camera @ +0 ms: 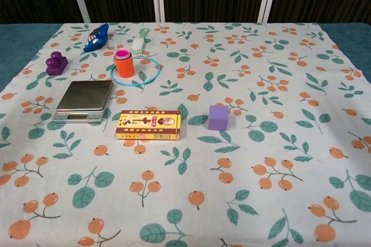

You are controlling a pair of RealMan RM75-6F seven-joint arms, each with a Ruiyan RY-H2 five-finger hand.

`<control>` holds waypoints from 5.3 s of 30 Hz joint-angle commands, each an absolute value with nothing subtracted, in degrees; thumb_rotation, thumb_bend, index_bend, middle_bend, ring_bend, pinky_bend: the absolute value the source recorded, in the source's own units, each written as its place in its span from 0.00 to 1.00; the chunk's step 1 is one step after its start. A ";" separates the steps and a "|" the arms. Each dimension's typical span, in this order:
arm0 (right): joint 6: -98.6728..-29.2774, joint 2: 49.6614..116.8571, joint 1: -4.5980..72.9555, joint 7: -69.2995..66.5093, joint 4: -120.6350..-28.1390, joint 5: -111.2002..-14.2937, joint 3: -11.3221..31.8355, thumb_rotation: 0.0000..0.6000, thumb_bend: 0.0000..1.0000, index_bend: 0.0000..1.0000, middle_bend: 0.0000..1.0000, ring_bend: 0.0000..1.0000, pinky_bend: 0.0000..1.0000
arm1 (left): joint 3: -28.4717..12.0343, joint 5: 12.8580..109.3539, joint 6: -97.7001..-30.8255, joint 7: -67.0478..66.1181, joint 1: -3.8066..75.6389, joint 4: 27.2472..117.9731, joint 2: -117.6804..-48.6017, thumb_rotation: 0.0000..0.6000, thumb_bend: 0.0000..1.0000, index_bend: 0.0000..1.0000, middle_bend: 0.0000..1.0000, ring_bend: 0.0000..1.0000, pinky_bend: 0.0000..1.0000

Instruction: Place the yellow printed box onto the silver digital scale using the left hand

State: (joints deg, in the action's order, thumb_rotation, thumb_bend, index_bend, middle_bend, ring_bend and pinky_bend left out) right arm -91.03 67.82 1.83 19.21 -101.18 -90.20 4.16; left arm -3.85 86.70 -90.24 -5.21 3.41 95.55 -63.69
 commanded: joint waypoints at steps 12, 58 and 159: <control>-91.39 67.39 1.65 18.48 -101.28 -90.31 4.25 1.00 0.51 0.03 0.07 0.06 0.01 | -3.53 87.03 -89.67 -5.51 3.60 95.77 -63.67 1.00 0.08 0.00 0.01 0.01 0.12; -90.56 67.53 1.79 19.36 -101.49 -89.55 4.21 1.00 0.51 0.03 0.07 0.06 0.01 | -1.22 80.07 -51.22 -17.25 23.78 96.59 -62.91 1.00 0.57 0.08 0.81 0.69 0.64; -90.35 67.25 1.84 18.55 -101.05 -88.43 4.57 1.00 0.51 0.03 0.07 0.06 0.01 | -1.34 76.28 -62.42 -18.86 26.91 105.49 -64.97 1.00 0.15 0.02 0.28 0.26 0.40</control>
